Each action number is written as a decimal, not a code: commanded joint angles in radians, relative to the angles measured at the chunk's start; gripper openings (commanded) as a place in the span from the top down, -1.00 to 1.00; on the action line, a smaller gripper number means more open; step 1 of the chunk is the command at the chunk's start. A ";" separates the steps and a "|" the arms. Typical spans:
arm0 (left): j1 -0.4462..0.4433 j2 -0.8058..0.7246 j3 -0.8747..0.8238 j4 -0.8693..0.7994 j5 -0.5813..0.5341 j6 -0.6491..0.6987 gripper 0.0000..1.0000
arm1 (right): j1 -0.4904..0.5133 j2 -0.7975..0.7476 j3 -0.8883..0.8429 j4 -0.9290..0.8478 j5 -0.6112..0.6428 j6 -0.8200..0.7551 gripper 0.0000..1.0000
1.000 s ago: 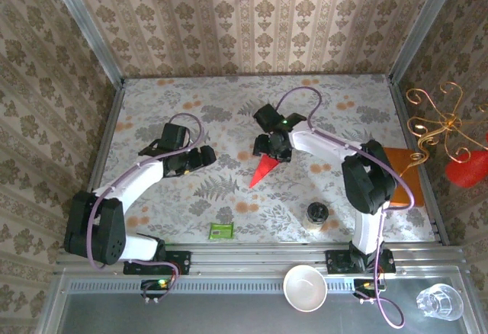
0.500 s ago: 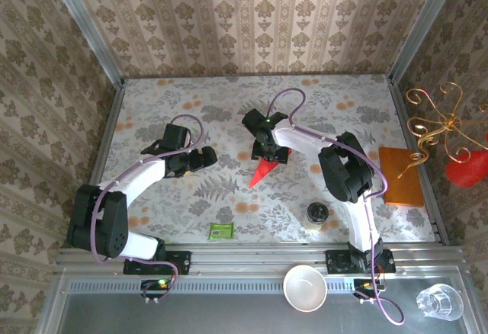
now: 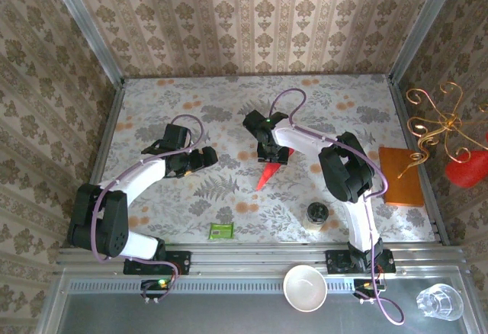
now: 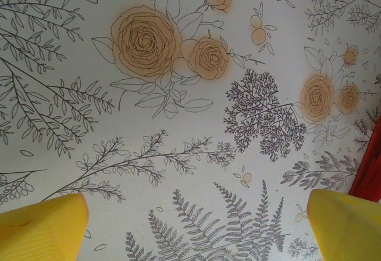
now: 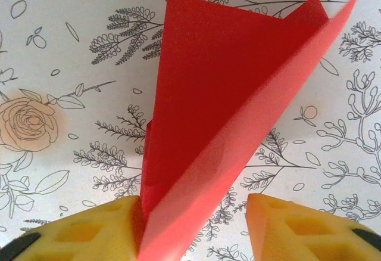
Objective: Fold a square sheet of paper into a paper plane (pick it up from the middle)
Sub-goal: Turn over a paper plane at the top-center of the table.
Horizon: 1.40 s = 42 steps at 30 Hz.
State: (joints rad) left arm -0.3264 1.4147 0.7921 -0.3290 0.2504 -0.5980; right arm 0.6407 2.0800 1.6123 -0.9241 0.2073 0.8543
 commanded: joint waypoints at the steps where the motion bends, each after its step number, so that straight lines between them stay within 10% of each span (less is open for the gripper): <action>1: 0.004 0.014 0.021 -0.005 0.016 0.021 -0.91 | 0.008 -0.051 -0.020 -0.037 0.043 0.037 0.10; 18: 0.033 -0.012 -0.008 0.045 0.057 -0.037 -0.86 | 0.008 -0.111 -0.004 0.008 0.026 -0.066 0.98; 31: 0.081 -0.055 -0.091 0.234 0.196 -0.175 -0.78 | -0.029 -0.181 -0.178 0.558 -0.610 -0.198 0.95; 42: -0.064 0.058 -0.081 0.303 0.150 -0.280 -0.56 | -0.113 -0.136 -0.419 0.851 -0.768 -0.134 0.89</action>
State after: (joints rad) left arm -0.3618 1.4376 0.7124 -0.0628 0.4076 -0.8284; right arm 0.5529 1.9247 1.2396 -0.1837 -0.4847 0.6918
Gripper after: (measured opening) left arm 0.788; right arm 0.065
